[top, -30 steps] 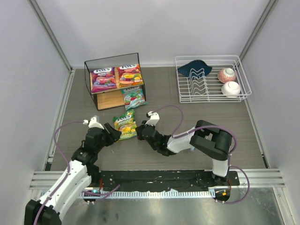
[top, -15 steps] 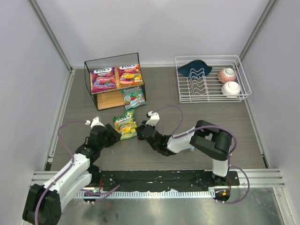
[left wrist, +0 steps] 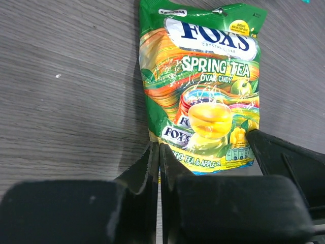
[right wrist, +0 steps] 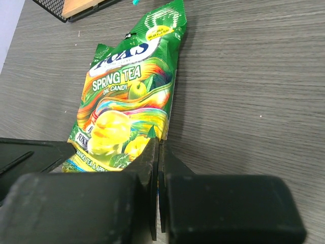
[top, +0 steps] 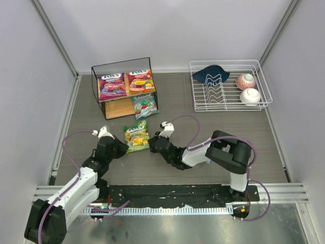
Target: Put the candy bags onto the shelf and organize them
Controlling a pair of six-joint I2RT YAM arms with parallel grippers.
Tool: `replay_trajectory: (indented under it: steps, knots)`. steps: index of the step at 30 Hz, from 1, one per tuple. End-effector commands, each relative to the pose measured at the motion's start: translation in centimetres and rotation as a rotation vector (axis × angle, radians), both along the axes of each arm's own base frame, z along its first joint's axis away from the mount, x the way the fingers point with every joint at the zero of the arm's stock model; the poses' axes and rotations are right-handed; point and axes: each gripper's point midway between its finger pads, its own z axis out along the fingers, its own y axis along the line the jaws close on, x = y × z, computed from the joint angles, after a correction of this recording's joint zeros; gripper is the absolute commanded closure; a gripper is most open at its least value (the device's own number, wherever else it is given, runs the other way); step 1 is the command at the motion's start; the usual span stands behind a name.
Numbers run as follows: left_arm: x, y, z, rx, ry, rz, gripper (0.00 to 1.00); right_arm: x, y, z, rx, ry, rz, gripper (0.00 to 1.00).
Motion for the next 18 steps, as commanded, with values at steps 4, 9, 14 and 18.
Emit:
replay_trajectory:
  steps: [4, 9, 14, 18]
  knots:
    - [0.7, -0.6, 0.9, -0.027, -0.056, -0.020, 1.00, 0.4, 0.9, 1.4, 0.075, -0.019, -0.010, 0.99]
    - [0.7, -0.6, 1.0, -0.027, -0.060, -0.019, 1.00, -0.1, 1.2, 1.0, 0.073, -0.002, 0.025, 0.61]
    - [0.7, -0.7, 0.9, -0.026, -0.058, -0.023, 1.00, -0.7, 1.7, 0.3, 0.087, 0.021, 0.057, 0.56]
    - [0.7, -0.6, 1.1, -0.027, -0.065, -0.020, 1.00, -1.1, 1.6, -0.3, 0.092, 0.043, 0.064, 0.56]
